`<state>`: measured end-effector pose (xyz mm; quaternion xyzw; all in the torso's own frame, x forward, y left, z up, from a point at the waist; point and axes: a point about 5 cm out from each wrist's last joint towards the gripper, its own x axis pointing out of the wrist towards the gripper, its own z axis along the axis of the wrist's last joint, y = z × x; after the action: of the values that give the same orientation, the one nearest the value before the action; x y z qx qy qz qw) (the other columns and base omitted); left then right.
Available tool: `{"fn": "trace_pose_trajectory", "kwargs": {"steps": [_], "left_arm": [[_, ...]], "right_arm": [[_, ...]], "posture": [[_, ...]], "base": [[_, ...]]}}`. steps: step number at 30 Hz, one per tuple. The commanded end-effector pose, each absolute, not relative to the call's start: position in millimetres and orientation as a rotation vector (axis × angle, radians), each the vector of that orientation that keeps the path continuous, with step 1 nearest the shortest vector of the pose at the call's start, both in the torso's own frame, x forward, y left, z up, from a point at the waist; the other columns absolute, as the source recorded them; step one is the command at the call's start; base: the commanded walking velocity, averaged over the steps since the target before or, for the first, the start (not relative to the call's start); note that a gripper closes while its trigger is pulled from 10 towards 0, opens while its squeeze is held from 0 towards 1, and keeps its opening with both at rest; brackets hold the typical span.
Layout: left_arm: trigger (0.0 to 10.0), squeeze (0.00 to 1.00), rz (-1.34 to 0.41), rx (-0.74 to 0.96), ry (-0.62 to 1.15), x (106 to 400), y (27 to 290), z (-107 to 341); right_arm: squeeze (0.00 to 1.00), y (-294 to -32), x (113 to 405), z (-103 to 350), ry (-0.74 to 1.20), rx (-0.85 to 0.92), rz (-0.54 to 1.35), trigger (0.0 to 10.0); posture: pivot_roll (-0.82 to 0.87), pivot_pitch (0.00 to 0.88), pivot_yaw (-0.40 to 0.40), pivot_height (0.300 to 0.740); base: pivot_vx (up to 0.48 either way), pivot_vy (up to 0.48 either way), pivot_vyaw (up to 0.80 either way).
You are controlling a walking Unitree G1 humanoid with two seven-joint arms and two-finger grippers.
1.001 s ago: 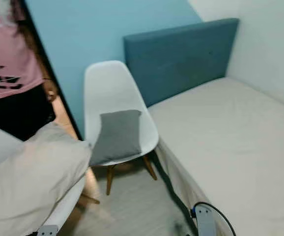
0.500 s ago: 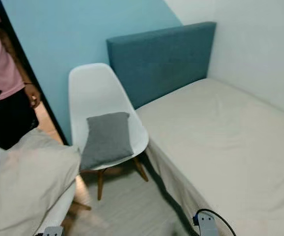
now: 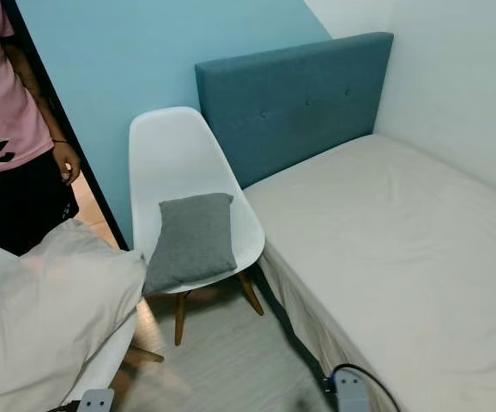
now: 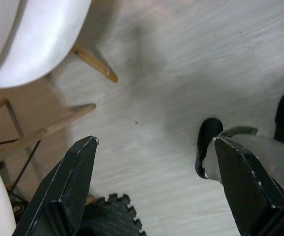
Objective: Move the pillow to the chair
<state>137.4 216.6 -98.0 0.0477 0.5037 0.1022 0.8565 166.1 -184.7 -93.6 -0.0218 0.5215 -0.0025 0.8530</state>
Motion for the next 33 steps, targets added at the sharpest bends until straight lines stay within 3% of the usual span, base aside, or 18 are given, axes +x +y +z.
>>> {"fn": "trace_pose_trajectory", "kwargs": {"steps": [1, 9, 14, 22, 24, 26, 30, 33], "left_arm": [[10.0, 0.00, 0.219, 0.094, 1.092, 128.6, 218.0, -101.0], [10.0, 0.00, 0.266, 0.039, 1.098, 124.0, 220.6, -102.0], [10.0, 0.00, 0.268, 0.022, 1.086, 126.7, 222.2, -100.8], [10.0, 0.00, 0.264, 0.016, 1.072, 132.4, 225.4, -98.3], [10.0, 0.00, 0.260, 0.022, 1.061, 137.0, 227.7, -96.2], [10.0, 0.00, 0.260, 0.022, 1.061, 137.0, 227.7, -96.2], [10.0, 0.00, 0.254, 0.032, 1.044, 143.8, 231.5, -92.9], [10.0, 0.00, 0.251, 0.041, 1.044, 145.4, 234.0, -91.9]], "right_arm": [[0.00, -175.7, 171.4, -92.1, 1.070, -0.055, 0.030, 10.0], [0.00, -155.7, 183.8, -87.9, 1.042, -0.067, 0.070, 10.0], [0.00, -160.1, 189.4, -85.0, 1.024, -0.081, 0.041, 10.0], [0.00, -195.5, 190.2, -81.0, 1.015, -0.066, -0.039, 10.0], [0.00, -220.9, 184.3, -79.0, 1.023, -0.077, -0.063, 10.0], [0.00, -220.9, 184.3, -79.0, 1.023, -0.077, -0.063, 10.0], [0.00, -249.7, 174.0, -76.0, 1.029, -0.084, -0.102, 10.0], [0.00, -249.7, 174.1, -75.9, 1.028, -0.095, -0.103, 10.0]], "posture": [[0.09, 0.000, 0.019, 0.719], [0.09, 0.000, 0.015, 0.719], [0.09, 0.000, 0.023, 0.719], [0.10, 0.000, 0.024, 0.719], [0.09, 0.000, 0.024, 0.719], [0.09, 0.000, 0.024, 0.719], [0.09, 0.000, 0.023, 0.719], [0.08, 0.000, 0.031, 0.719]], "base": [[0.000, 0.000, 0.76], [0.000, 0.000, 0.79], [0.000, 0.000, 0.63], [0.000, 0.000, 0.00], [0.000, 0.000, 0.00], [0.000, 0.000, 0.00], [0.000, 0.000, 0.00], [0.000, 0.000, 0.00]]}}
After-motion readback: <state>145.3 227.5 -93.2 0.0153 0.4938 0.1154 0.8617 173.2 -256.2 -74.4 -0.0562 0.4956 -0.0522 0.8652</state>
